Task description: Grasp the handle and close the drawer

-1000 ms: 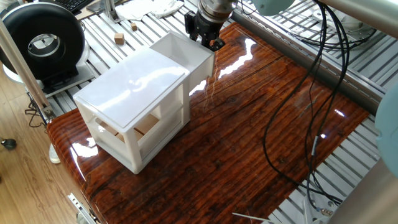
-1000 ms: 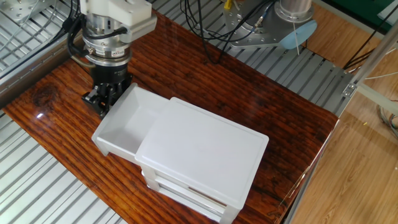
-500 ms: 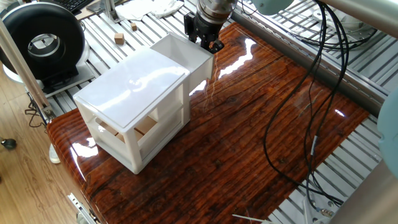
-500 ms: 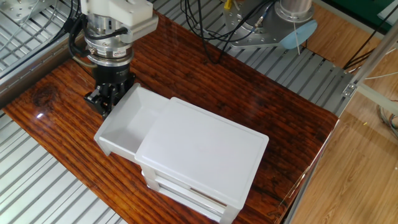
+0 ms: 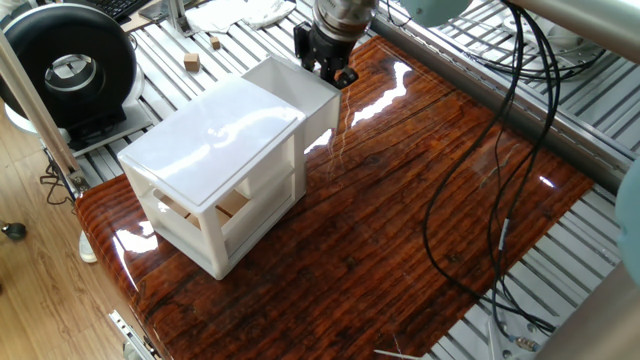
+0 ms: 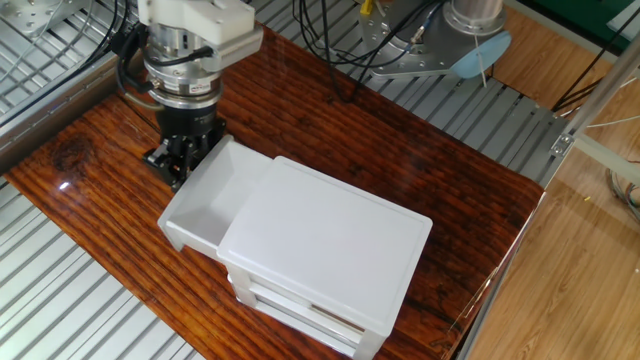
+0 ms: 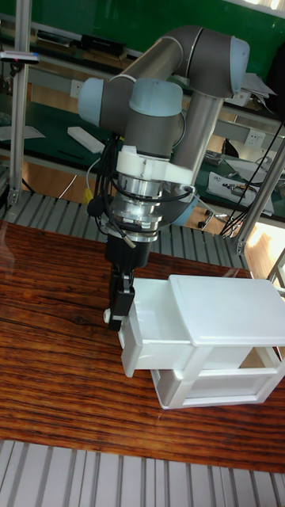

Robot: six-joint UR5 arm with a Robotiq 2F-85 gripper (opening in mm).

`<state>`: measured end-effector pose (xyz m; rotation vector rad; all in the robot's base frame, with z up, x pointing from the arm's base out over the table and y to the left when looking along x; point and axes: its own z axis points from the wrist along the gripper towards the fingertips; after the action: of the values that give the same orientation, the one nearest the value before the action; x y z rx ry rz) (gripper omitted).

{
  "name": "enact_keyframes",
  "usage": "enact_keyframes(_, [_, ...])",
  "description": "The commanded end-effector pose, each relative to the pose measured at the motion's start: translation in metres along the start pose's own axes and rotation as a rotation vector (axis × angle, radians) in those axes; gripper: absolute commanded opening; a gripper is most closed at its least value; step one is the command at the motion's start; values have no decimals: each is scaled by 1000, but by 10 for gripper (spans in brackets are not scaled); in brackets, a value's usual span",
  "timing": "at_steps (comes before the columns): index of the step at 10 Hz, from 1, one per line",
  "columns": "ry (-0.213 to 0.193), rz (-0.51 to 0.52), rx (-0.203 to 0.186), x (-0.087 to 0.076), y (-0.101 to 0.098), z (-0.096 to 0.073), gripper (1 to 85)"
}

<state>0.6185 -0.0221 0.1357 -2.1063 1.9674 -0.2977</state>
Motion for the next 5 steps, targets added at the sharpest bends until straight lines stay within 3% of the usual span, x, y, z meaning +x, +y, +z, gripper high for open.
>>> enact_keyframes(1, [-6,26,5,-8,1,0,373])
enact_keyframes(5, [-5,33,2,-12,1,0,377])
